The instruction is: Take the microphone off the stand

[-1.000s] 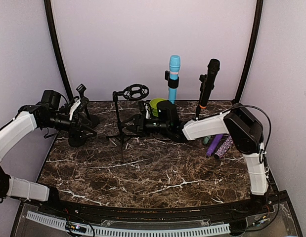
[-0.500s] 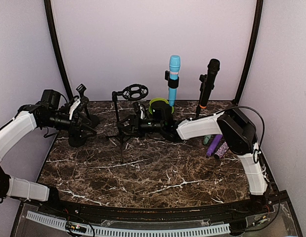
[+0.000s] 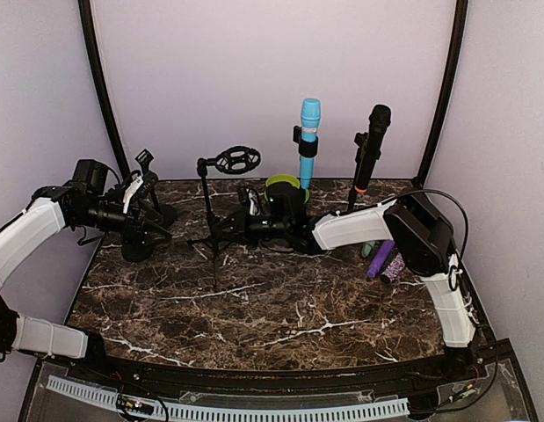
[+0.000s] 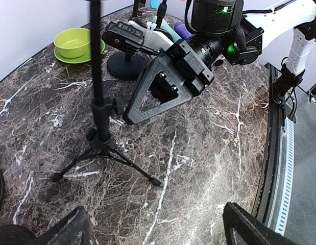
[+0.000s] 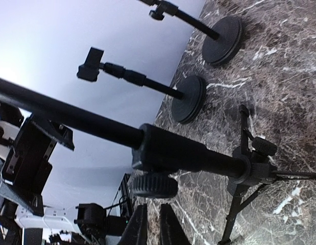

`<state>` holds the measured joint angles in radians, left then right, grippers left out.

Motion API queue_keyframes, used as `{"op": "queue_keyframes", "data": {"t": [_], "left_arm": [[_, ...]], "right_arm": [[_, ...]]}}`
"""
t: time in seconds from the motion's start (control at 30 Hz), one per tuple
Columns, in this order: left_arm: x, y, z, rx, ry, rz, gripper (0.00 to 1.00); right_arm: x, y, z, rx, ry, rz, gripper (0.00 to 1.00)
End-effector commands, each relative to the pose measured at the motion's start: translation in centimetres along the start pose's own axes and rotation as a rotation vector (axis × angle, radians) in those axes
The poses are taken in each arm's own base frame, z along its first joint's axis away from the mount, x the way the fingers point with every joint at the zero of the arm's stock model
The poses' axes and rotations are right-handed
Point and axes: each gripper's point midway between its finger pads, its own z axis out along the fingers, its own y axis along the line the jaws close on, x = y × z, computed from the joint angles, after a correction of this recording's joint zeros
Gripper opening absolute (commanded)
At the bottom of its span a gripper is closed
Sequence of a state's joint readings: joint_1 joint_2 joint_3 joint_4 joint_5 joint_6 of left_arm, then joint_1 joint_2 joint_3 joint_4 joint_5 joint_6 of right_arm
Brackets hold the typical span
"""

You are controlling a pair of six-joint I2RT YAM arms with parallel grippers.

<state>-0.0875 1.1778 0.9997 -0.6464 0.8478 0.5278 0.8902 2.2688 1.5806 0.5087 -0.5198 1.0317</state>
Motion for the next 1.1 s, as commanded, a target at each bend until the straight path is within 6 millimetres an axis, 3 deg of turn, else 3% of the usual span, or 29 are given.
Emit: {"op": "queue_keyframes", "data": {"t": [0.0, 0.5, 0.53, 0.57, 0.6, 0.67, 1.07], "left_arm": [[-0.6, -0.5, -0.8, -0.005, -0.008, 0.016, 0.92], [-0.5, -0.6, -0.8, 0.0, -0.007, 0.013, 0.92], [-0.5, -0.6, -0.8, 0.001, -0.006, 0.013, 0.92], [-0.5, -0.6, -0.8, 0.001, -0.007, 0.015, 0.92], [-0.5, -0.7, -0.8, 0.001, -0.007, 0.015, 0.92], [-0.6, -0.7, -0.8, 0.003, -0.009, 0.017, 0.92], [-0.4, -0.8, -0.8, 0.007, -0.009, 0.015, 0.92]], "right_arm": [[-1.9, 1.0, 0.4, -0.017, -0.077, -0.03, 0.09], [-2.1, 1.1, 0.3, 0.0, -0.09, -0.046, 0.0], [-2.1, 1.1, 0.3, 0.005, -0.088, -0.051, 0.01], [-2.0, 1.0, 0.4, 0.005, -0.082, -0.052, 0.09], [-1.9, 1.0, 0.5, 0.002, -0.078, -0.048, 0.27], [-1.9, 0.9, 0.5, 0.001, -0.082, -0.037, 0.4], [-2.5, 1.0, 1.2, -0.031, -0.101, -0.009, 0.38]]}}
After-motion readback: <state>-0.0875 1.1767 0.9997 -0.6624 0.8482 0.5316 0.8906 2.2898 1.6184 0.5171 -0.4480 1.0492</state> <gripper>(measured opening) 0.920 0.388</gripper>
